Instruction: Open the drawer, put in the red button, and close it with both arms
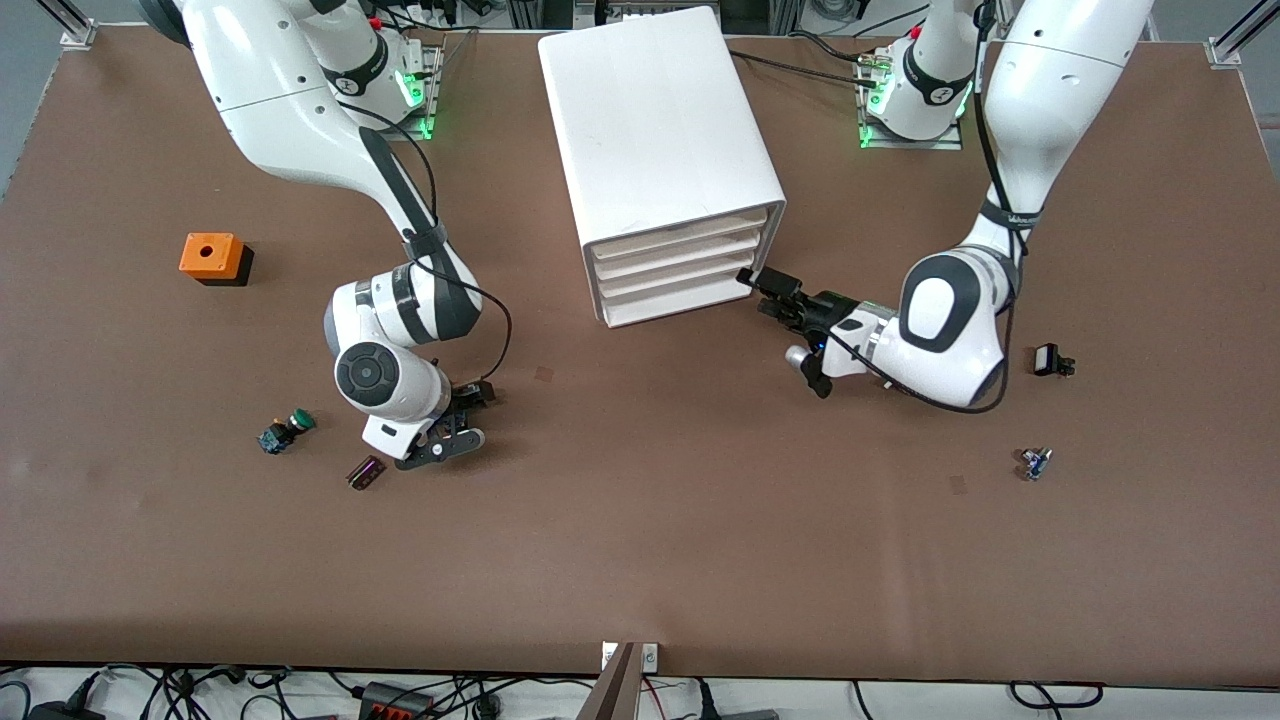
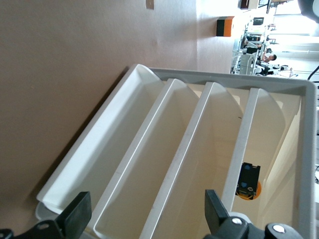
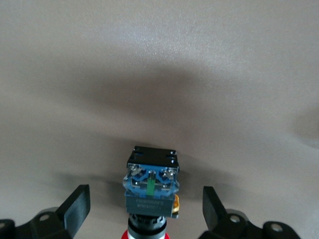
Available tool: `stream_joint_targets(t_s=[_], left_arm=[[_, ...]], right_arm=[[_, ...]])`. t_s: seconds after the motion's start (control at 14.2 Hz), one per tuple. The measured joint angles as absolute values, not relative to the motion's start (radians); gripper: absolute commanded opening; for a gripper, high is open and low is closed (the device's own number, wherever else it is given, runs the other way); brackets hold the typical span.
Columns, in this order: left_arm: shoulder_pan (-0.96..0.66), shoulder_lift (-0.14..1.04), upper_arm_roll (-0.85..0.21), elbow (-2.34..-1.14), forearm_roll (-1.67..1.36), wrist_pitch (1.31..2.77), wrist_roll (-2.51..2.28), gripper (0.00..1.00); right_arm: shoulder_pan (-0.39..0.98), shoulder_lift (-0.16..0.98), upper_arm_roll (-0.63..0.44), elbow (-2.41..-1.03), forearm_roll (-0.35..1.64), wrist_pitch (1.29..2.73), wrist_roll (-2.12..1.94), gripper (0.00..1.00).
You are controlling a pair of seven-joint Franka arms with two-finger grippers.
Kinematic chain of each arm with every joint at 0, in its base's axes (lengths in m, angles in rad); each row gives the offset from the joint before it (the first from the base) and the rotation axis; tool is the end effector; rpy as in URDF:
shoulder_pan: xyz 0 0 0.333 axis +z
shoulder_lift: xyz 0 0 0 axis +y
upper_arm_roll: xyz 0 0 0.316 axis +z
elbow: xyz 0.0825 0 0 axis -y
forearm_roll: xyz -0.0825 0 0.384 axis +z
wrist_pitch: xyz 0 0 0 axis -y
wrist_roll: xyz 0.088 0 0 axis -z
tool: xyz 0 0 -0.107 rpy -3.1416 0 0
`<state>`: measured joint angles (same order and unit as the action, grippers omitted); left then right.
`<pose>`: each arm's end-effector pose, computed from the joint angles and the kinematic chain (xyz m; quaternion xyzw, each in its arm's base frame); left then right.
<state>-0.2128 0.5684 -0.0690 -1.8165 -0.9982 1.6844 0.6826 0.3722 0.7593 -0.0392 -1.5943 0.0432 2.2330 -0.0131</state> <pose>0.5494 -0.2408 0.2278 0.8213 -0.1898 -0.2077 0.4963 0.6434 0.2272 0.1766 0.9849 0.1623 -0.0595 0.0072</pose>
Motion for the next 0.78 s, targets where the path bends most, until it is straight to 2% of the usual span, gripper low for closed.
stream_joint_targets(t_s=[0.14,0.21,0.28,0.42,0.64,0.78], left_arm=[[-0.219,0.568,-0.073,-1.829,-1.003,1.685,0.695,0.83],[-0.220,0.568,-0.083,-1.835,-1.003,1.685,0.715,0.75],[-0.221,0.568,-0.094,-1.844,-1.003,1.685,0.740,0.70],[-0.225,0.568,-0.107,-1.872,-1.003,1.685,0.799,0.57],[-0.224,0.568,-0.109,-1.908,-1.003,1.685,0.876,0.24],[-0.224,0.567,-0.109,-1.914,-1.006,1.682,0.893,0.14]], right_arm=[[0.372,0.764,-0.039,-1.592,0.043,2.235,-0.013,0.44],[0.372,0.765,-0.039,-1.588,0.043,2.236,-0.013,0.30],[0.372,0.766,-0.039,-1.578,0.043,2.236,-0.013,0.17],[0.372,0.767,-0.039,-1.557,0.055,2.236,-0.013,0.00],[0.372,0.767,-0.039,-1.524,0.060,2.236,-0.013,0.00],[0.372,0.766,-0.039,-1.486,0.060,2.232,-0.013,0.00]])
